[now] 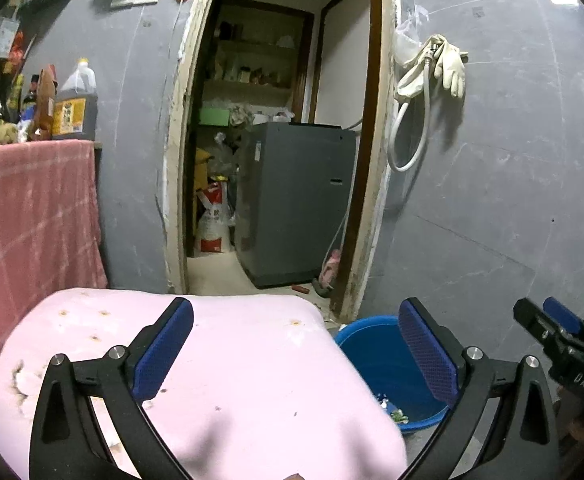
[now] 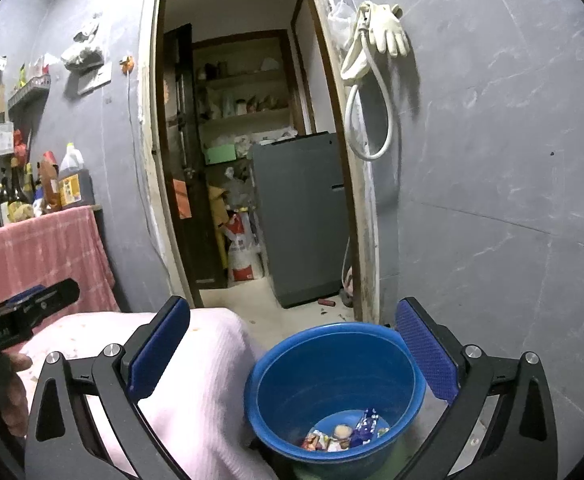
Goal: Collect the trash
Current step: 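Move both open tools back over the table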
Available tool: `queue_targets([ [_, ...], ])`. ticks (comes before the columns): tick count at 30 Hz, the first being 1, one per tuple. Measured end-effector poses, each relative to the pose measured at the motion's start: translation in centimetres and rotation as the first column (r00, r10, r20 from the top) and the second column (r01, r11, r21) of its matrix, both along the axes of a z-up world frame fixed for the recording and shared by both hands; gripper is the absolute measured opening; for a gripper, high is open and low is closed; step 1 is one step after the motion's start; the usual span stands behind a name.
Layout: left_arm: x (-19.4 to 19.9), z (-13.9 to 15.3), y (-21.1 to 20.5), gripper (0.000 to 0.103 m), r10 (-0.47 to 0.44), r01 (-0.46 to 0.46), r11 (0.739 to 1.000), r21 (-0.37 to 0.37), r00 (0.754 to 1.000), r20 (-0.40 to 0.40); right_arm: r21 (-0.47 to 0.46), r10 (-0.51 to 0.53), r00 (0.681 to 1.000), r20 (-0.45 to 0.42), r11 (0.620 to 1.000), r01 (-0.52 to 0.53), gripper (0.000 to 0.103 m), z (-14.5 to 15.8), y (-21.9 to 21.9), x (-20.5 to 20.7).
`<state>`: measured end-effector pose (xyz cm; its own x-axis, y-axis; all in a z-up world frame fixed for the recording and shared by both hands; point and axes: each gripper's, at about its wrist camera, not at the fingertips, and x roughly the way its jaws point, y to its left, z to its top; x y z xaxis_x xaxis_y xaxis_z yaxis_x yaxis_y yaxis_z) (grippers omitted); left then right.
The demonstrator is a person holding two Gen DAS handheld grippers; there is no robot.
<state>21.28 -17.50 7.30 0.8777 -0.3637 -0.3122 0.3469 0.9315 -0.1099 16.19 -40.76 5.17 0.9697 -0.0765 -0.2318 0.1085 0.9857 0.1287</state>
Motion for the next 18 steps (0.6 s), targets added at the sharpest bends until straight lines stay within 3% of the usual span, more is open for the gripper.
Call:
queue_targets([
  [18, -8.0, -0.9, 3.9, 0.101, -0.010, 0.010, 1.000, -0.008, 0.999, 0.045, -0.026, -0.049, 0.999, 0.023, 0.998, 0.050, 0.103, 0.4, 2.4, -8.2],
])
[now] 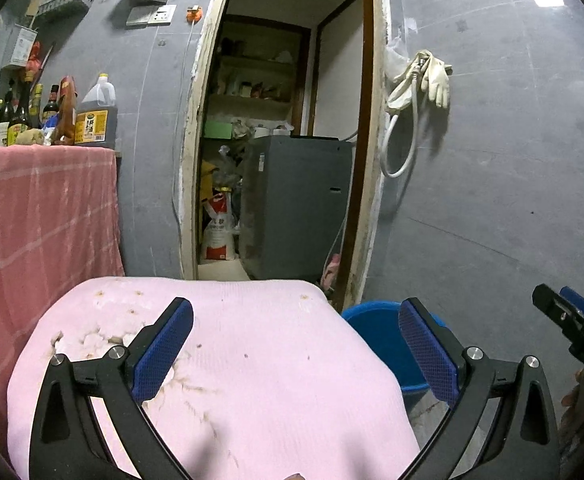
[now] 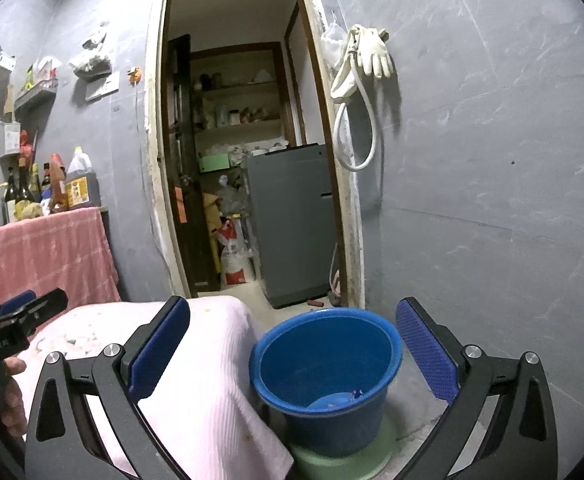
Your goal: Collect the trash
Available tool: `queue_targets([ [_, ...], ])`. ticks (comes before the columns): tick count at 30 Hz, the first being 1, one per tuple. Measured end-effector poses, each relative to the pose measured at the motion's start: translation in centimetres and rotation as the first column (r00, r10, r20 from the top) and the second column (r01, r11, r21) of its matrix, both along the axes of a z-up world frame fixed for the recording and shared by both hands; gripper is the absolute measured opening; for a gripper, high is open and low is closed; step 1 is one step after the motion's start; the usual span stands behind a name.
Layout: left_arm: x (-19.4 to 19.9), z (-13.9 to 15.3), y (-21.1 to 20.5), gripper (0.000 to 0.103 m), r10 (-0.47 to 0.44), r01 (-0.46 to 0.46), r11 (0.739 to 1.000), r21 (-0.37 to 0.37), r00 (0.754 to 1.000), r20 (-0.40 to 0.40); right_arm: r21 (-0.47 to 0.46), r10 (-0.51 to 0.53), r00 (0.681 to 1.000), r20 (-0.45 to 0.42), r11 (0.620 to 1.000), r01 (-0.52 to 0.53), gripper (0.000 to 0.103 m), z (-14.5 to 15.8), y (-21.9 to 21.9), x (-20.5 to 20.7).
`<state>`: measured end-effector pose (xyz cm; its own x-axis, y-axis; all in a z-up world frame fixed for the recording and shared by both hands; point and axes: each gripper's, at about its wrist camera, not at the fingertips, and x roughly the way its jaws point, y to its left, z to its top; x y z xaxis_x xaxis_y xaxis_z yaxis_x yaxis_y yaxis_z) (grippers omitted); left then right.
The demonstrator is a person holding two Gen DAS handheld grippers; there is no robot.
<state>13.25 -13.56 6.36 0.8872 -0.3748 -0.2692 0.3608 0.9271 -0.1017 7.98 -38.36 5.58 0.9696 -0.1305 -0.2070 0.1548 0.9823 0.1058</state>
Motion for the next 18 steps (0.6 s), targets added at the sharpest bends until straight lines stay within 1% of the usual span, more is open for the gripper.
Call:
queue_targets([
  [6, -2.3, -0.6, 1.1, 0.101, 0.007, -0.007, 1.000, -0.017, 1.000, -0.005, -0.033, 0.006, 1.000, 0.002, 0.999, -0.005, 0.103, 0.4, 1.3, -2.5],
  [11, -4.5, -1.1, 2.1, 0.101, 0.026, -0.026, 0.999, -0.022, 1.000, -0.001, -0.052, -0.002, 1.000, 0.010, 0.999, 0.003, 0.103, 0.1, 2.3, -4.0],
  [15, -6.2, -1.5, 3.1, 0.101, 0.051, -0.051, 0.999, -0.017, 0.999, 0.003, -0.072, 0.003, 1.000, 0.001, 0.997, -0.003, 0.103, -0.4, 3.5, -5.0],
  [18, -7.6, -2.0, 3.9, 0.101, 0.088, -0.088, 0.996, -0.003, 0.996, 0.011, -0.062, 0.009, 1.000, -0.005, 0.998, -0.009, 0.103, -0.9, 4.4, -6.0],
])
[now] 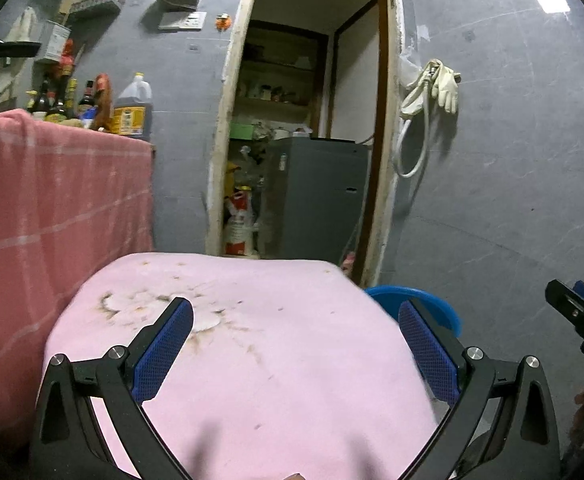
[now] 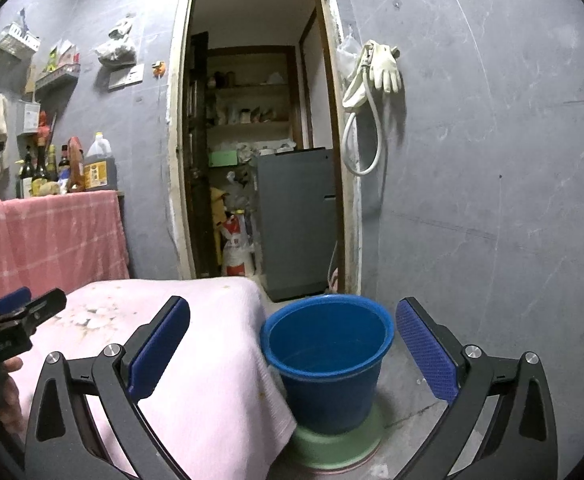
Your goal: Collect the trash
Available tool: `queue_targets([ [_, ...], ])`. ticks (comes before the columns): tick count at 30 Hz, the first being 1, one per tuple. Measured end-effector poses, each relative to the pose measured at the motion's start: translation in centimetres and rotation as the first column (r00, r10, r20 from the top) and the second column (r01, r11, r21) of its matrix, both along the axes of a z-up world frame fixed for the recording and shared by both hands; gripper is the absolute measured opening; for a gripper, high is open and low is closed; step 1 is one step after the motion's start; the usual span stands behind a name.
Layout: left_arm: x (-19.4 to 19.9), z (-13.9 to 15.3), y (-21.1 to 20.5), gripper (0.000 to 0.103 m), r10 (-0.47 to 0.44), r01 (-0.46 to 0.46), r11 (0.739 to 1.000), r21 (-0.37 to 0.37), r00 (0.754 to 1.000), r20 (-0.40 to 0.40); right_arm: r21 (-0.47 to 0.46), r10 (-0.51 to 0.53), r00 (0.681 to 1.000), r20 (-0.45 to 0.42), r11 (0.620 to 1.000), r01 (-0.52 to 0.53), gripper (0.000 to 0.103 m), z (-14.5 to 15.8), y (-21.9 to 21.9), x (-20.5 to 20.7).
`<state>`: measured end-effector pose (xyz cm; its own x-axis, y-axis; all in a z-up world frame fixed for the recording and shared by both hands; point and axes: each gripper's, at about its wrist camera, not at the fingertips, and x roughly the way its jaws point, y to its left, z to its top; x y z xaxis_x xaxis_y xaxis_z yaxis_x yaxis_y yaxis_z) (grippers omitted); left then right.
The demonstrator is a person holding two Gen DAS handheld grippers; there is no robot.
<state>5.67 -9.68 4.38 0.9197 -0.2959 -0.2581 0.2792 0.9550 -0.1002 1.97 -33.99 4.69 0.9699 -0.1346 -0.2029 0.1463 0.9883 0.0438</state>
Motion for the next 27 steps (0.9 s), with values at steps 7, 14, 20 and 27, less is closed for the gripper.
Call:
queue_targets([
  [7, -2.5, -1.1, 1.8, 0.101, 0.056, -0.057, 0.998, 0.032, 0.998, 0.011, -0.015, 0.039, 0.999, -0.007, 0.999, -0.039, 0.103, -1.0, 2.8, -1.8],
  [14, -3.8, -2.1, 3.2, 0.101, 0.057, -0.057, 0.998, 0.014, 0.998, 0.003, -0.020, 0.021, 1.000, 0.012, 1.000, -0.021, 0.103, -1.9, 4.0, -2.6],
  [20, -4.6, -3.3, 3.4, 0.101, 0.048, -0.048, 0.999, 0.002, 0.999, -0.015, -0.016, 0.025, 1.000, 0.009, 1.000, -0.025, 0.103, -3.0, 4.4, -2.8],
  [27, -4.7, -4.9, 2.7, 0.101, 0.042, -0.042, 0.999, 0.011, 0.999, -0.033, -0.012, 0.035, 0.999, -0.020, 0.999, -0.035, 0.103, -4.9, 4.5, -2.5],
])
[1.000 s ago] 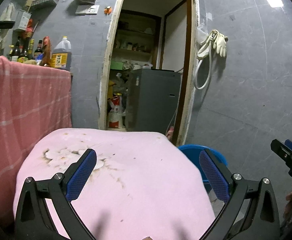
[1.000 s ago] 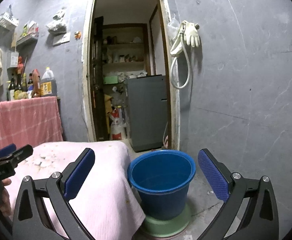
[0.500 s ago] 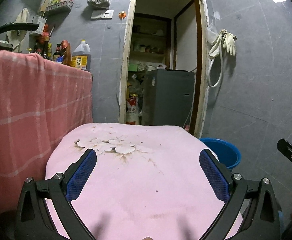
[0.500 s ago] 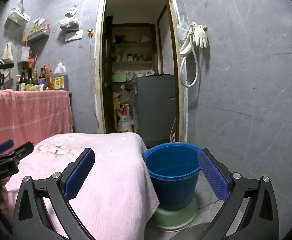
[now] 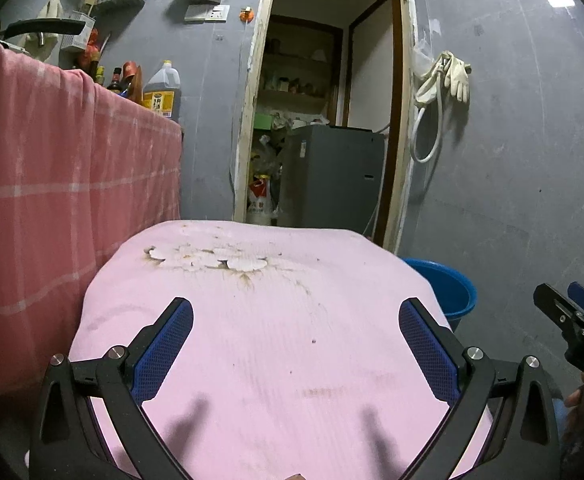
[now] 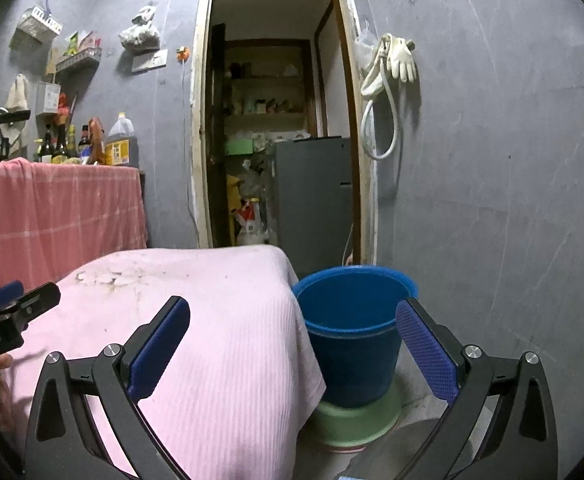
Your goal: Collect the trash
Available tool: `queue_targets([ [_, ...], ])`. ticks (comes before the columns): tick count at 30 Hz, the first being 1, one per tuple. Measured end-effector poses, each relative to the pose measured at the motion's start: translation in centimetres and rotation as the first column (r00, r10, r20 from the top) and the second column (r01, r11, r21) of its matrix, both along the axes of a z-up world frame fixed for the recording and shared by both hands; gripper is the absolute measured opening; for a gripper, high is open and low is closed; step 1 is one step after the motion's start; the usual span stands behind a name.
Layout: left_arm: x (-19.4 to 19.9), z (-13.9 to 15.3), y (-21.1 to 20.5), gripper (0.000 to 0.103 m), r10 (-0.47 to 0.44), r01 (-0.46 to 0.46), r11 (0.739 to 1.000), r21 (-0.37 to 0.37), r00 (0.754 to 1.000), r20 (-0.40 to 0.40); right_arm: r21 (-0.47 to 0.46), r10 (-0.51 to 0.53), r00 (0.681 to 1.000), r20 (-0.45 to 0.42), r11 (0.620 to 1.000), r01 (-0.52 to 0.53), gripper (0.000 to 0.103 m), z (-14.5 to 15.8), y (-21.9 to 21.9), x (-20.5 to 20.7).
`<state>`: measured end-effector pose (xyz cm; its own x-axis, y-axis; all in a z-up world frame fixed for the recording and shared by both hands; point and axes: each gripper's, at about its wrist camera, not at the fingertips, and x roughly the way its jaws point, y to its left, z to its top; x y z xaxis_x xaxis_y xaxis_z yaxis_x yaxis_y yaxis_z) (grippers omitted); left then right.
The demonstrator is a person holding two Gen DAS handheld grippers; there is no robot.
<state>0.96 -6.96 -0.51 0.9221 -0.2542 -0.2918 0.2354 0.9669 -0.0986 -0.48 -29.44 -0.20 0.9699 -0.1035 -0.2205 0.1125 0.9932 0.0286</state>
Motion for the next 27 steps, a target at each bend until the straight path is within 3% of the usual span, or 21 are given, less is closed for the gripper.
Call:
queue_targets([
  [27, 0.1, -1.7, 0.6, 0.101, 0.001, -0.001, 1.000, 0.012, 1.000, 0.020, -0.039, 0.010, 1.000, -0.019, 0.999, -0.010, 0.103, -1.5, 0.6, 0.1],
])
